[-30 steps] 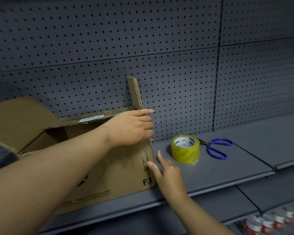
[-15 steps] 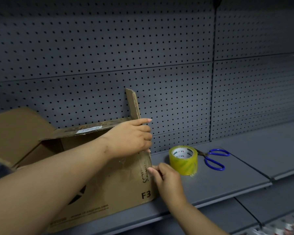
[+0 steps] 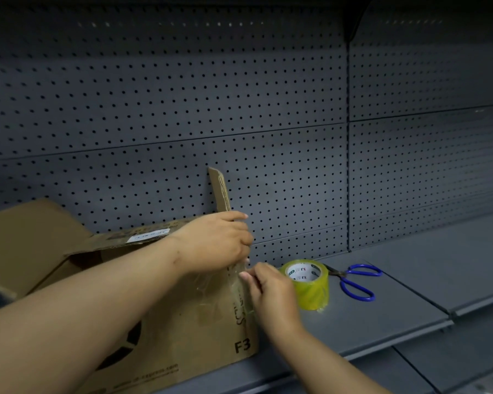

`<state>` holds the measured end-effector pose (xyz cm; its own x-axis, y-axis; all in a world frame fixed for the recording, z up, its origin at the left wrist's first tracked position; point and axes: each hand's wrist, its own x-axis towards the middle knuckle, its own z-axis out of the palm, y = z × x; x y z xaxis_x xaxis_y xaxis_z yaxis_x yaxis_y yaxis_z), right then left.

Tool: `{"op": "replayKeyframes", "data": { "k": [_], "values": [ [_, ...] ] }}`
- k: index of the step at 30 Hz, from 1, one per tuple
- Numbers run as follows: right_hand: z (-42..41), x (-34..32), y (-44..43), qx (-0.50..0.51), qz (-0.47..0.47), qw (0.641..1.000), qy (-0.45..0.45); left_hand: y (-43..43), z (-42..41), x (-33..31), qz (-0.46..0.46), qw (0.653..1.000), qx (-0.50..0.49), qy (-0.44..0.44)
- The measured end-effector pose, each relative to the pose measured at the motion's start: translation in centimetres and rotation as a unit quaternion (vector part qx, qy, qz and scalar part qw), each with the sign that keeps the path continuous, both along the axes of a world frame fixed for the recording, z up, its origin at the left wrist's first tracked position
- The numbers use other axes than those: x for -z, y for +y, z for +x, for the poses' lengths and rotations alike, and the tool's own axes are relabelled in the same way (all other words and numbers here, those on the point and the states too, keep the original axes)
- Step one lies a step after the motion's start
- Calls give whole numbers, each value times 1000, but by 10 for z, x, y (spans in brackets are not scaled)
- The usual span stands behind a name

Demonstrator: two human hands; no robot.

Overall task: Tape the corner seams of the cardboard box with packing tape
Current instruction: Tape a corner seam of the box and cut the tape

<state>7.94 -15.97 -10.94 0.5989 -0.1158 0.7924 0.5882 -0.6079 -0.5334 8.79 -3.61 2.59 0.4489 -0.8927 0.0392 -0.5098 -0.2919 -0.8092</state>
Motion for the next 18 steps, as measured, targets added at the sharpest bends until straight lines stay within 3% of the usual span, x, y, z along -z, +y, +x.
{"op": "replayKeyframes", "data": {
  "k": [6, 13, 18],
  "values": [
    [-3, -11, -9, -30, 18, 998, 51, 3, 3, 3, -57, 998, 11, -35],
    [-3, -16, 2, -41, 23, 999, 15, 4, -1, -3, -74, 997, -1, 14],
    [-2, -12, -4, -71, 43, 995, 57, 2, -3, -4, -81, 997, -5, 8]
  ]
}}
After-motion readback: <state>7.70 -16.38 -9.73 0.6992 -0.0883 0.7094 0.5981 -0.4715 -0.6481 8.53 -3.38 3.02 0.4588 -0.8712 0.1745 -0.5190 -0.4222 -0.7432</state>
